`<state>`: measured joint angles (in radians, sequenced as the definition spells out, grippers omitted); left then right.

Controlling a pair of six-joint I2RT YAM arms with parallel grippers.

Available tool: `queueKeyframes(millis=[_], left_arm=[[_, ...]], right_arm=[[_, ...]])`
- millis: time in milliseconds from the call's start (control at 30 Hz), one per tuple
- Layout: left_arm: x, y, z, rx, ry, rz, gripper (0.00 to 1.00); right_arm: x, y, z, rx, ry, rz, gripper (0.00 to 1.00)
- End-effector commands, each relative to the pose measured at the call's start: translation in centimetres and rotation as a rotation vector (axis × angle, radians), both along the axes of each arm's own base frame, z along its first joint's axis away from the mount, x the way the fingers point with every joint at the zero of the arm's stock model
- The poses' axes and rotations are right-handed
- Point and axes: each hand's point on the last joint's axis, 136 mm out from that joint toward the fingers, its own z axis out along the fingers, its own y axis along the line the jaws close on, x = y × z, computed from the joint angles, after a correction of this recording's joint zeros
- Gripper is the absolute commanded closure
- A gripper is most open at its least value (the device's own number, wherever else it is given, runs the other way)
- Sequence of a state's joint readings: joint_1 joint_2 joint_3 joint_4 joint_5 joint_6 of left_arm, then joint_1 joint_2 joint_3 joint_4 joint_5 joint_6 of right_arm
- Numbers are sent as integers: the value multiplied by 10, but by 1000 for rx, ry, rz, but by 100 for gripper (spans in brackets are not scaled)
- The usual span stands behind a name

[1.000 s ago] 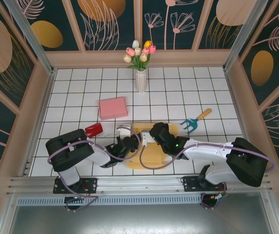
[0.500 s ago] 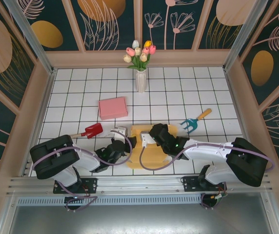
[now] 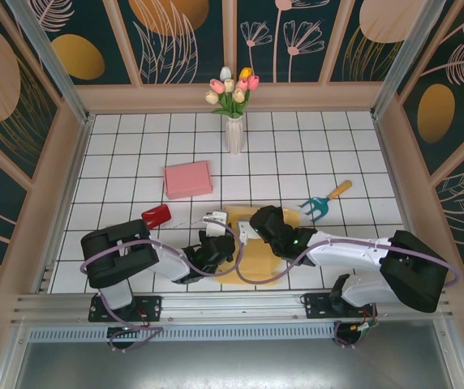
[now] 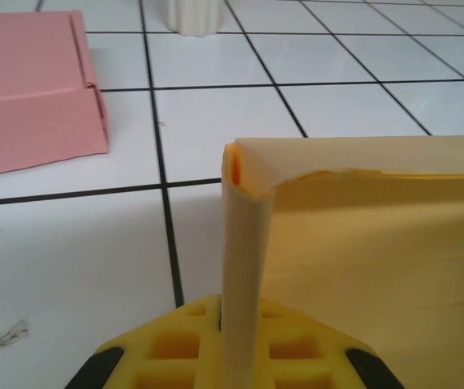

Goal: Fold the paper box

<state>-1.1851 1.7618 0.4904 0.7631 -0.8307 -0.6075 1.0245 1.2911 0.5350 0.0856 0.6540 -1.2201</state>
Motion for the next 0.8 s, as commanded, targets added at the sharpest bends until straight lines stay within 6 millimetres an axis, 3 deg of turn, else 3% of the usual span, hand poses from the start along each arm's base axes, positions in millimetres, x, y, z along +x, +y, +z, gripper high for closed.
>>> queueKeyframes(millis=[0,100,233,500,767], left_arm=[[5,46,-18,209,-19,156,100],[3,39,-13,184,-14,105,100],[-7,21,3,75,-9,-40,73],[-27,2,-2,-76,96,-148,61],[-31,10,-17,-43,113,-115,59]], right_arm=[[-8,4,-8,-21,31,43,100],[-6,6,-7,-7,32,37,100],[-3,7,-6,18,42,19,100],[-2,6,-7,23,49,4,100],[-3,3,-6,18,44,2,100]])
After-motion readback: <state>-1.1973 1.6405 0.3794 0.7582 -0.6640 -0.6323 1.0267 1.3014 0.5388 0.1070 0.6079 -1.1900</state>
